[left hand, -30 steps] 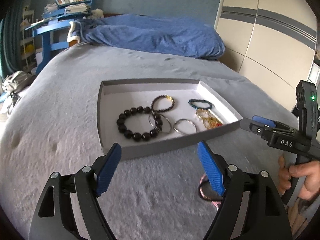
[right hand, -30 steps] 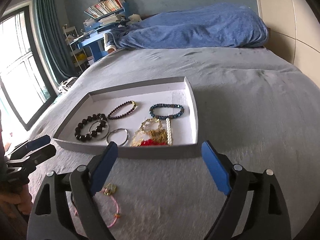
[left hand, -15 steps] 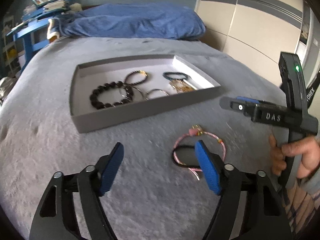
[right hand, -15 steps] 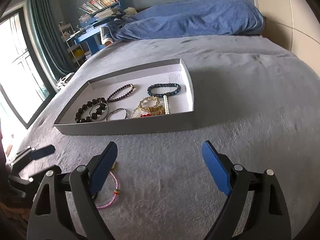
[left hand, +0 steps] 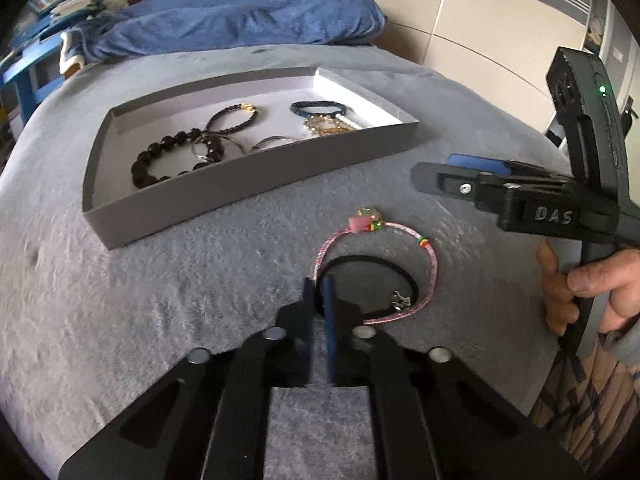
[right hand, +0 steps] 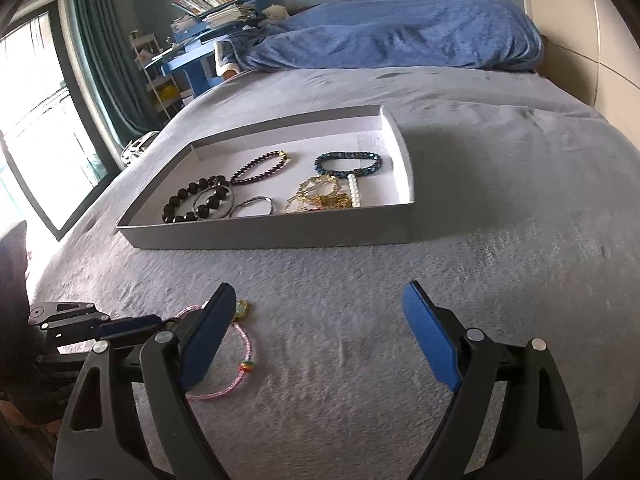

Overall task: Organize jewelry
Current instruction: 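Close the left gripper on the black hair tie with charm, then close the right gripper on the pink string bracelet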

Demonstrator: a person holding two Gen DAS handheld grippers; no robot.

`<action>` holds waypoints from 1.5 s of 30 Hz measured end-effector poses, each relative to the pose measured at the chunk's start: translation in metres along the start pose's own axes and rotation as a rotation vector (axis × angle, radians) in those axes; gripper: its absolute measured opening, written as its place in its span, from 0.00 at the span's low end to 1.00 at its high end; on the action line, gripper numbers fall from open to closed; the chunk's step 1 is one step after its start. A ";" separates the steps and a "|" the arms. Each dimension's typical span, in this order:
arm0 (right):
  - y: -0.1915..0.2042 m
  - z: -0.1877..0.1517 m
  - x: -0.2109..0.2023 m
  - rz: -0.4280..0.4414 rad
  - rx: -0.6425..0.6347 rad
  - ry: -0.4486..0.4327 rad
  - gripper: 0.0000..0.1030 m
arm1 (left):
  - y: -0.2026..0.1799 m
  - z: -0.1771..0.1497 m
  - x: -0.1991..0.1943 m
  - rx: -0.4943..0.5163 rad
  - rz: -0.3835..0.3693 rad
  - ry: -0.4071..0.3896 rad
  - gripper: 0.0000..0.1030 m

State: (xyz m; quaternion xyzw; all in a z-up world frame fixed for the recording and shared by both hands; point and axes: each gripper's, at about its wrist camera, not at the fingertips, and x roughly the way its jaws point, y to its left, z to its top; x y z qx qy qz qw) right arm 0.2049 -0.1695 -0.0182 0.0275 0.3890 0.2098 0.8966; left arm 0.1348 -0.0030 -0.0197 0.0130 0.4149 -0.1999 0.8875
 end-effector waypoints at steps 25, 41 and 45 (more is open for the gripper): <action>0.041 -0.021 0.023 0.051 -0.200 0.124 0.36 | 0.053 0.004 -0.009 -0.204 0.150 -0.015 0.04; 0.052 -0.025 0.023 0.050 -0.276 0.140 0.06 | 0.050 0.006 0.007 -0.157 0.178 0.035 0.18; 0.050 -0.021 0.019 0.057 -0.264 0.124 0.05 | 0.041 0.009 0.002 -0.129 0.142 0.013 0.03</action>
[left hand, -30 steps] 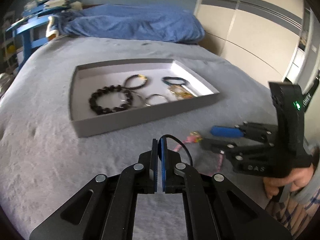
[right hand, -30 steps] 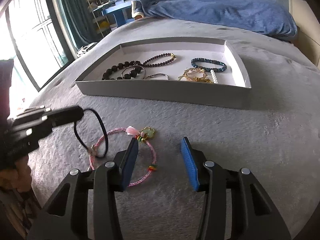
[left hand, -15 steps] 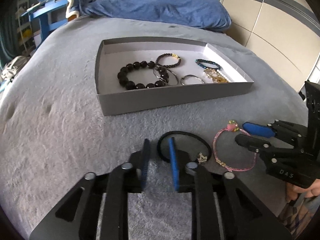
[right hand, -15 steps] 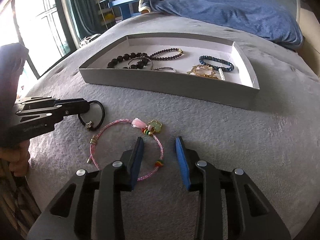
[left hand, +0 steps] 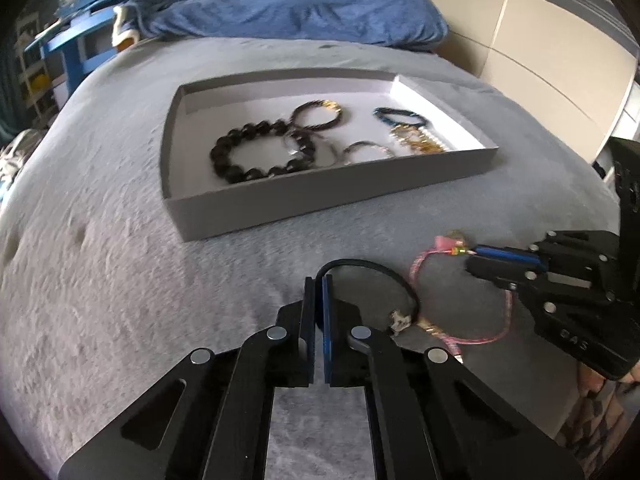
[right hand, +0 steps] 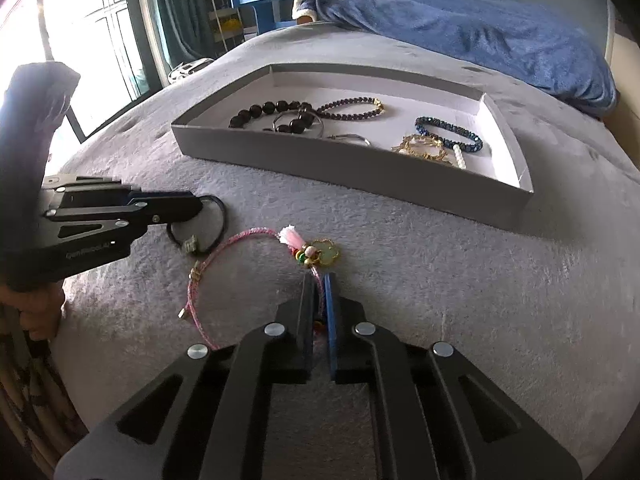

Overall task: Organize jewelry
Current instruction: 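Close the right gripper on the pink string bracelet, then carry the hair tie with the left gripper into the box while the right gripper carries the pink bracelet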

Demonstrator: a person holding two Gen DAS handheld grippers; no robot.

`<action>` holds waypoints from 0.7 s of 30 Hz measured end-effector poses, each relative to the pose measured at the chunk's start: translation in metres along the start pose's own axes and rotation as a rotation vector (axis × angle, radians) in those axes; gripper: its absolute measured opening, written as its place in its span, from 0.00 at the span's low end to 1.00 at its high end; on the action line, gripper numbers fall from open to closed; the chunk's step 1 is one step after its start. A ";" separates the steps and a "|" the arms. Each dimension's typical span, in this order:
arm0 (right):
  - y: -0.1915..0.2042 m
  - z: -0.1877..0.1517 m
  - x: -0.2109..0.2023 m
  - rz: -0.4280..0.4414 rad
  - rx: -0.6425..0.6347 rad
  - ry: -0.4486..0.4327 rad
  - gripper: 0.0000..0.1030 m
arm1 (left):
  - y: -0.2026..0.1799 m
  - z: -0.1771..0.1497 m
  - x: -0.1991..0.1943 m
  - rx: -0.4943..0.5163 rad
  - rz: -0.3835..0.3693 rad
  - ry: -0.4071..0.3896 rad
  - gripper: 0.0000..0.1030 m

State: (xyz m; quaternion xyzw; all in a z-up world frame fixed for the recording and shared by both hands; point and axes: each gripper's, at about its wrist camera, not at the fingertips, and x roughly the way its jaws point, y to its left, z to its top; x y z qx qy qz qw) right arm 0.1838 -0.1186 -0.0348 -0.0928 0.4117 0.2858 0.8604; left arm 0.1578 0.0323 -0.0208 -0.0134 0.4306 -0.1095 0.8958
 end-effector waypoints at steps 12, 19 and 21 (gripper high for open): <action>-0.028 0.021 -0.045 -0.008 0.113 -0.160 0.05 | -0.011 0.025 -0.038 -0.004 -0.061 -0.144 0.03; -0.051 0.034 -0.067 -0.013 0.177 -0.238 0.05 | -0.004 0.046 -0.052 -0.024 -0.073 -0.205 0.03; -0.056 0.038 -0.070 -0.012 0.189 -0.256 0.05 | 0.000 0.049 -0.050 -0.034 -0.073 -0.207 0.03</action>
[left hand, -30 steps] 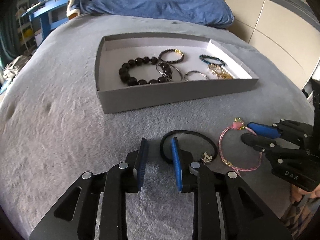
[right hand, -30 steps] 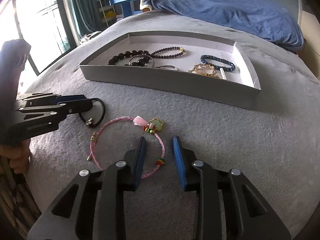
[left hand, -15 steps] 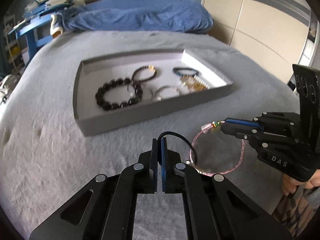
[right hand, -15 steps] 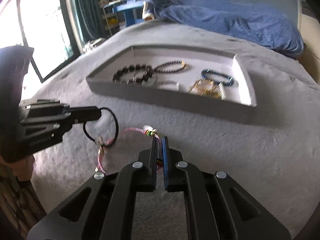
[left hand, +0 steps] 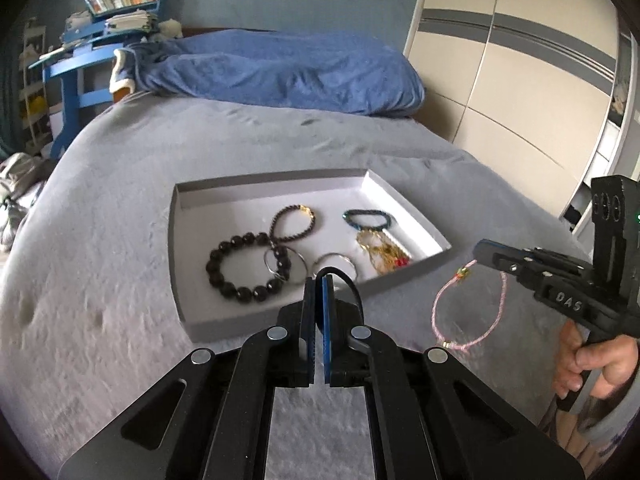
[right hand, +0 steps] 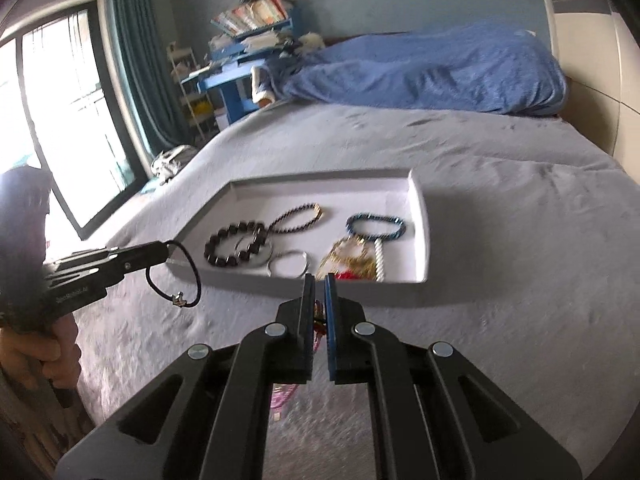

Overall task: Organize jewelry
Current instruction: 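Carry the hair tie with the left gripper into the box while the right gripper carries the pink bracelet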

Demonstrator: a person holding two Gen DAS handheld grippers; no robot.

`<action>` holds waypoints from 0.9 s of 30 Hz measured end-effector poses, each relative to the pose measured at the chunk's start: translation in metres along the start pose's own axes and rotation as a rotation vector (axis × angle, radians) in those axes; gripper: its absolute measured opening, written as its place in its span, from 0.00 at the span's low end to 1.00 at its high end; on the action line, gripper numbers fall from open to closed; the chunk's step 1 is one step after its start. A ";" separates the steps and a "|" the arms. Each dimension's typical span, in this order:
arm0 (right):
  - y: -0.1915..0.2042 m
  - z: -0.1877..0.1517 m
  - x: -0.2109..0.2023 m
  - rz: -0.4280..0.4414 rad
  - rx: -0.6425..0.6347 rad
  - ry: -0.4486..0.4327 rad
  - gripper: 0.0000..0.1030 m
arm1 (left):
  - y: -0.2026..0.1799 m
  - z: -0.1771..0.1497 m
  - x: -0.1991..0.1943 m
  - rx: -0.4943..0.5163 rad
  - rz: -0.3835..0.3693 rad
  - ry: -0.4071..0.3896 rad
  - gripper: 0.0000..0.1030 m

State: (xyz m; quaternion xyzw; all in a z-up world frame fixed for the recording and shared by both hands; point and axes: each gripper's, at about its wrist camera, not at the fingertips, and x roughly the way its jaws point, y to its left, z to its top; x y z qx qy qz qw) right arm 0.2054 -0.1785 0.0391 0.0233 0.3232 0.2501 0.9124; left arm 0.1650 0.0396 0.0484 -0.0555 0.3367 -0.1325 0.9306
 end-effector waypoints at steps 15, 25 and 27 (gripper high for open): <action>0.004 0.040 0.006 0.025 -0.018 -0.089 0.05 | 0.013 0.029 0.020 0.000 0.012 -0.023 0.03; 0.001 0.070 0.055 0.053 0.010 -0.068 0.05 | 0.027 0.040 0.047 -0.021 0.030 -0.004 0.03; -0.002 0.070 0.067 0.050 0.021 -0.052 0.05 | 0.030 0.039 0.054 -0.023 0.036 0.011 0.03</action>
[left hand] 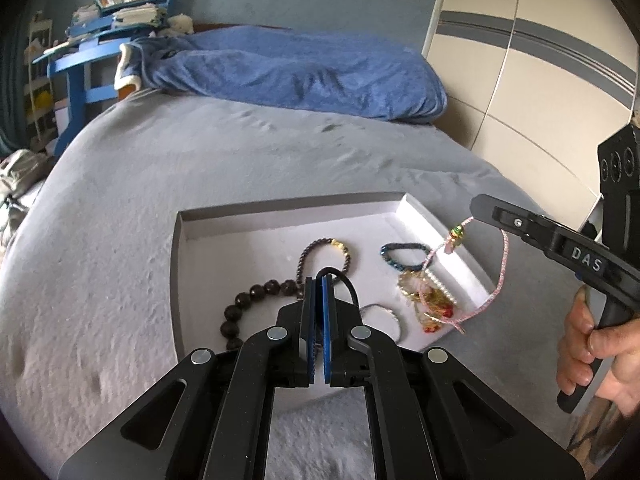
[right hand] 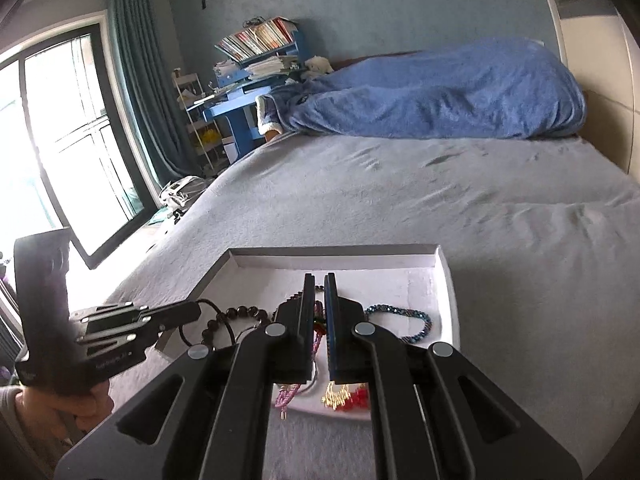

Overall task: Organize jewelry
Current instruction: 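Carry the hair tie with the left gripper into the box while the right gripper carries the pink bracelet, then open both grippers to release the hair tie and pink bracelet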

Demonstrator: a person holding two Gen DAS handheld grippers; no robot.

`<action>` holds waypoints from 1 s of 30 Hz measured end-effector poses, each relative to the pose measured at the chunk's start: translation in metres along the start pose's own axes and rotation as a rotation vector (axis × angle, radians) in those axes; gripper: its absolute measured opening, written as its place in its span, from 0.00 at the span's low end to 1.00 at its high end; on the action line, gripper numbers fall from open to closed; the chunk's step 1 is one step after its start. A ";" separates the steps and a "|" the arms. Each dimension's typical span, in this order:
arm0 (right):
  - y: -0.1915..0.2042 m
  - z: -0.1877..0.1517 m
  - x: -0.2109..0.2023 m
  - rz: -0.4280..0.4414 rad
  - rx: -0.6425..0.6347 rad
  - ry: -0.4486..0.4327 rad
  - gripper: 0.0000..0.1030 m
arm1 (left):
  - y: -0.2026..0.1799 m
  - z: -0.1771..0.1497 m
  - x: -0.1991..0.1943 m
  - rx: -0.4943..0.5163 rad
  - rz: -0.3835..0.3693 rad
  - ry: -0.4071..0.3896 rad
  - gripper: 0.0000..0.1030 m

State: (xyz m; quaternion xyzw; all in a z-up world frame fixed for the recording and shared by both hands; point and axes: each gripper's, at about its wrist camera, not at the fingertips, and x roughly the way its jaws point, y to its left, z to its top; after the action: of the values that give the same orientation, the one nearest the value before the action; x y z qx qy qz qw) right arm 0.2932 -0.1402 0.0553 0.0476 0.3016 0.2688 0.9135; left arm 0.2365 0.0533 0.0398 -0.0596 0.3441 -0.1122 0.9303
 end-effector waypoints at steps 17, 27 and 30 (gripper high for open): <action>-0.008 -0.023 0.051 -0.062 -0.015 0.123 0.16 | 0.010 -0.020 0.036 -0.040 0.070 0.088 0.35; -0.005 -0.027 0.029 -0.061 -0.012 0.072 0.64 | 0.003 -0.021 0.016 -0.032 0.081 -0.022 0.85; -0.005 -0.030 0.022 -0.064 -0.010 0.062 0.72 | 0.002 -0.022 0.010 -0.031 0.102 -0.052 0.90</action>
State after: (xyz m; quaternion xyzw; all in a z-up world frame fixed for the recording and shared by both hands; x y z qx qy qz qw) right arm 0.2933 -0.1352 0.0178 0.0250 0.3299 0.2425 0.9120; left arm 0.2294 0.0516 0.0167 -0.0592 0.3243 -0.0578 0.9423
